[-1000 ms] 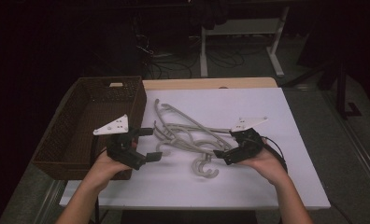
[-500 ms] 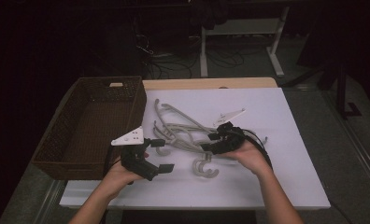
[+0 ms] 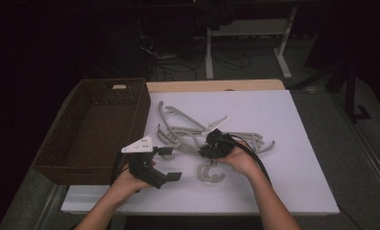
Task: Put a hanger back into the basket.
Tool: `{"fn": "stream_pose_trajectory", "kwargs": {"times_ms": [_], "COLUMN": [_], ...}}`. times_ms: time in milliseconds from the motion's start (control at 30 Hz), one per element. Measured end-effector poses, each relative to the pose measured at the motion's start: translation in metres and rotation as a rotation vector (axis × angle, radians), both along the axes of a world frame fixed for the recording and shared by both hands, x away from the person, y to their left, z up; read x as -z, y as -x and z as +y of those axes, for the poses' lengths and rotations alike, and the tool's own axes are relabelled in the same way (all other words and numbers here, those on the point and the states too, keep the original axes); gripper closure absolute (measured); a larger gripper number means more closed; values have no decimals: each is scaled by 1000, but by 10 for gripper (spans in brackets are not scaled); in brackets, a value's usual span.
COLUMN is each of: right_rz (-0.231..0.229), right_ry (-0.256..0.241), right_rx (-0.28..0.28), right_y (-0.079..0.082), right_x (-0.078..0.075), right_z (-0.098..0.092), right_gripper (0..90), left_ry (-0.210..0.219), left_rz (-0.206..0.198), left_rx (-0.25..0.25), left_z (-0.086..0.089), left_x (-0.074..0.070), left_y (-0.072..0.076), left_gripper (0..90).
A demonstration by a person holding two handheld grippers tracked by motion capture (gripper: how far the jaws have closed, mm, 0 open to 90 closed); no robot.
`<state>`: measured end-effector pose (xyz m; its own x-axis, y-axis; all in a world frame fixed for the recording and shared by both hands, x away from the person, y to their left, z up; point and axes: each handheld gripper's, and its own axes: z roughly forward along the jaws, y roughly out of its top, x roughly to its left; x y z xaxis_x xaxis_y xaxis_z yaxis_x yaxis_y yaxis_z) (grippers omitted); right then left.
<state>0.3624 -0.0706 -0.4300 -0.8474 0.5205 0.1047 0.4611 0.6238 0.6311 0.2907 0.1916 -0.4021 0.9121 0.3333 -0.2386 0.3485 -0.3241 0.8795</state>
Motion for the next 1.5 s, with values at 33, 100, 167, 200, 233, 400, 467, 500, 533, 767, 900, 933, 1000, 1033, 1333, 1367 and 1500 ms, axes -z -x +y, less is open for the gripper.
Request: {"fn": "stream_pose_trajectory", "kwargs": {"times_ms": [33, 100, 167, 200, 233, 400, 467, 500, 533, 767, 900, 933, 1000, 1033, 1333, 1367, 1500], "right_rz": [-1, -10, -6, -5, -4, -2, 1, 1, 2, 0, 19, 24, 29, 33, -10, -16, -24], "right_ry": [0, 10, 10, 10, 10, 1, -2, -6, -9, -9, 12, 17, 33, 27, -66, -78, -92], "right_rx": [-8, -25, -27, -33, -36, -57, -60, -60, -60, -75, -87, -89, -92, -93, 5, 19, 32], "right_y": [0, 1, 3, 3, 4, 10, 13, 14, 16, 27, 32, 33, 34, 35, 28, 25, 9], "right_x": [0, 0, -2, -2, -3, -5, -6, -6, -6, -9, -4, -2, 2, 2, -19, -21, -28], "right_z": [0, -2, -4, -6, -9, -24, -33, -38, -43, -73, -88, -90, -94, -95, -86, -80, -49], "right_gripper": [796, 800, 801, 801, 802, 802, 802, 802, 802, 802, 800, 798, 794, 792, 637, 633, 627], "left_ry": [-2, -7, -9, -9, -8, -10, -8, -10, -11, -23, -30, -32, -37, -38, -40, -43, -49], "left_rz": [0, 1, 3, 3, 4, 5, 7, 7, 8, 11, 15, 16, 16, 16, 15, 15, 12], "left_rx": [0, 3, 4, 4, 2, 4, 2, 2, 1, 1, -3, -2, -3, -4, -11, -9, -12], "left_z": [0, -1, -1, -1, -1, -1, -1, -1, -1, -1, -1, -1, -1, -1, 1, 1, 0], "left_x": [1, 2, 2, 2, 2, 2, 2, 3, 3, 5, 7, 7, 8, 8, 9, 9, 9], "left_y": [0, 0, 0, 0, 0, 0, 0, 0, -1, -2, -2, -2, -3, -3, -4, -4, -4], "left_gripper": [4, 4, 4, 4, 4, 4, 4, 4, 4, 4, 4, 4, 4, 4, 4, 4, 4]}}
